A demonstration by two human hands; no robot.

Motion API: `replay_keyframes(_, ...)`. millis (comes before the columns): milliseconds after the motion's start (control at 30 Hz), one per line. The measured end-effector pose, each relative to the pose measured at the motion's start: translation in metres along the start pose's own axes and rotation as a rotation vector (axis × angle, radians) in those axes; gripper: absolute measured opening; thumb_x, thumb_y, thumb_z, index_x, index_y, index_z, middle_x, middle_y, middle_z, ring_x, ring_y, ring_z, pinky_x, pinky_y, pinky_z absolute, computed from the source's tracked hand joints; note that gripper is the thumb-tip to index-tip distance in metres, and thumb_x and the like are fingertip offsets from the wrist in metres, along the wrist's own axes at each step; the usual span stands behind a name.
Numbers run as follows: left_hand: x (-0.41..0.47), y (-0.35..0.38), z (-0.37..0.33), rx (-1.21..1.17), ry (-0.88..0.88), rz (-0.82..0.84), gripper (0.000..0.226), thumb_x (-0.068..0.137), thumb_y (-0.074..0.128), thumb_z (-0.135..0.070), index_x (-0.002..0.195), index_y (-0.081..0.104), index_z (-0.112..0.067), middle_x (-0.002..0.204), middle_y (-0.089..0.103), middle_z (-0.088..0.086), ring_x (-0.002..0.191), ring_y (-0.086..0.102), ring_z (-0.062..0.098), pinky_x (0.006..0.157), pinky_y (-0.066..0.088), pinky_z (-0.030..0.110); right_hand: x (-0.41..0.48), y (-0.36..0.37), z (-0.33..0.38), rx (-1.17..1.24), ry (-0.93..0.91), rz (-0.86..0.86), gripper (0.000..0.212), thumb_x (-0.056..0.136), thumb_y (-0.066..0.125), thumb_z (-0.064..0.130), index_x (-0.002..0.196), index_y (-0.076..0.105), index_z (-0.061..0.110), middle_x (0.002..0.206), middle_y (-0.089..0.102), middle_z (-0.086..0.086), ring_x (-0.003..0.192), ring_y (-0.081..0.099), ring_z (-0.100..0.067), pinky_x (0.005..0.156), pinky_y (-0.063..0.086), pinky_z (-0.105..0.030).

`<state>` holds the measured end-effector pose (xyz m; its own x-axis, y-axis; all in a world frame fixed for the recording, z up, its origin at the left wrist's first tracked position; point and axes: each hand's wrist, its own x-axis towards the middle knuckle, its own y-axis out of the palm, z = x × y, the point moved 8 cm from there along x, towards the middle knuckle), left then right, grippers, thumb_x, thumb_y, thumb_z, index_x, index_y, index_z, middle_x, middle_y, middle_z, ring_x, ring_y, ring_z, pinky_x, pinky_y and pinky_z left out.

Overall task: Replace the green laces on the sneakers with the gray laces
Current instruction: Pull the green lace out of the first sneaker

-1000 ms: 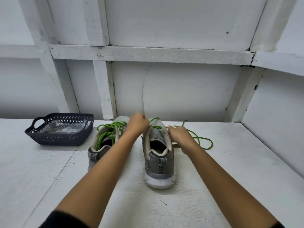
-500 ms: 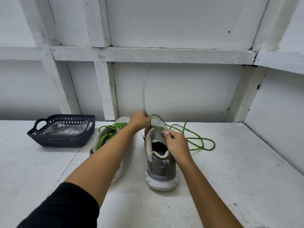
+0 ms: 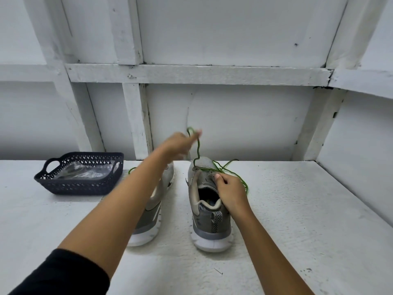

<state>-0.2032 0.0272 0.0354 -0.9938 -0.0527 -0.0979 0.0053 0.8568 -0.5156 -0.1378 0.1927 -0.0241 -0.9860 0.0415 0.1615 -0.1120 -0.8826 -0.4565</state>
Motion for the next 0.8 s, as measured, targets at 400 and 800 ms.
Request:
replay_keyframes(400,0.009,0.045,0.013,0.746,0.083,-0.024,0.029,0.082,0.044,0.002,0.057,0.036,-0.008,0.06,0.042,0.006,0.054,0.042,0.019,0.061,0.04,0.031,0.0,-0.001,0.002,-0.04,-0.021,0.011,0.044,0.098,0.044,0.019,0.055,0.039,0.021,0.056,0.04,0.006,0.057,0.037,-0.009,0.05,0.027,-0.018)
replay_keyframes(800,-0.02,0.005,-0.013,-0.536,-0.09,0.348,0.027,0.089,0.032,-0.016,0.064,0.042,-0.017,0.049,0.038,-0.007,0.042,0.04,0.007,0.053,0.039,0.02,-0.001,0.0,0.0,-0.017,0.005,0.02,0.036,0.099,0.042,0.022,0.067,0.053,0.012,0.065,0.052,-0.002,0.066,0.046,-0.017,0.055,0.033,-0.026)
